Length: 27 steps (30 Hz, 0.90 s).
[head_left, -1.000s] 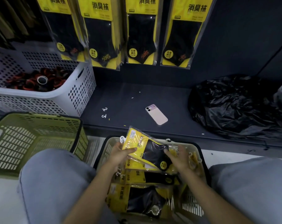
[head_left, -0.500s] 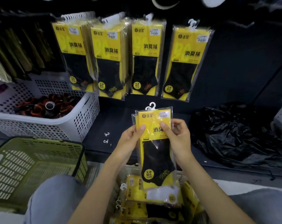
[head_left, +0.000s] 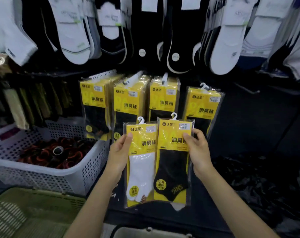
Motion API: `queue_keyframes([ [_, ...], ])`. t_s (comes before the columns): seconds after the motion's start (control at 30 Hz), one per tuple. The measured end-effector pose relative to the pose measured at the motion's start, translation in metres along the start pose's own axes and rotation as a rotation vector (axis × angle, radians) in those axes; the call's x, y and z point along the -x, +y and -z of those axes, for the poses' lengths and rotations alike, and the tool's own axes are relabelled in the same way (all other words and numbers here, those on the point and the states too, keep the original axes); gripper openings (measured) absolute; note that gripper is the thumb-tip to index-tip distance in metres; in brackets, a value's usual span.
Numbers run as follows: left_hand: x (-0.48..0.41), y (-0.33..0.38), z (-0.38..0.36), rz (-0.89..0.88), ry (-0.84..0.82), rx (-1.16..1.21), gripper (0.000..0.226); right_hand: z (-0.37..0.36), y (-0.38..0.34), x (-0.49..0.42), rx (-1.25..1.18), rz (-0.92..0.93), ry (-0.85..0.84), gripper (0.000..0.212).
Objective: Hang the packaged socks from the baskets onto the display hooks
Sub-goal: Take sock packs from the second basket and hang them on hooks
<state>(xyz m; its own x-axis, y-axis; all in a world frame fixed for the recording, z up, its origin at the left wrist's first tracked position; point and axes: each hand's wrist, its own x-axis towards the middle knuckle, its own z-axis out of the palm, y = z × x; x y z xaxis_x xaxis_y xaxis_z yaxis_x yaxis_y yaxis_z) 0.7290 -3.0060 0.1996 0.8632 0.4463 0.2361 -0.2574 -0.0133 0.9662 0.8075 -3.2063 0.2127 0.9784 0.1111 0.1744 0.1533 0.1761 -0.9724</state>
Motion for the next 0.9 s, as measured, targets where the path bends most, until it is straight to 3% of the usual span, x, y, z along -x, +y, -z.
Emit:
queue_keyframes([
  [0.17,-0.029,0.034,0.023,-0.154,0.129,-0.074,0.021,-0.027,-0.036,-0.042,0.022,0.118,0.023,0.025],
  [0.27,-0.040,0.046,0.032,-0.184,0.194,-0.082,0.024,-0.046,-0.046,-0.064,0.058,0.169,0.056,0.019],
  [0.53,-0.048,0.054,0.038,-0.195,0.185,-0.024,0.023,-0.073,-0.040,-0.092,0.177,0.168,0.161,0.011],
  [0.7,-0.043,0.055,0.026,-0.187,0.158,0.016,0.021,-0.066,-0.029,-0.093,0.233,0.148,0.246,0.023],
  [0.83,-0.040,0.051,0.015,-0.158,0.154,0.044,0.028,-0.059,-0.024,-0.072,0.200,0.274,0.253,0.031],
  [0.9,-0.039,0.047,0.008,-0.103,0.121,0.106,0.020,-0.056,-0.026,-0.058,0.207,0.330,0.219,0.026],
])
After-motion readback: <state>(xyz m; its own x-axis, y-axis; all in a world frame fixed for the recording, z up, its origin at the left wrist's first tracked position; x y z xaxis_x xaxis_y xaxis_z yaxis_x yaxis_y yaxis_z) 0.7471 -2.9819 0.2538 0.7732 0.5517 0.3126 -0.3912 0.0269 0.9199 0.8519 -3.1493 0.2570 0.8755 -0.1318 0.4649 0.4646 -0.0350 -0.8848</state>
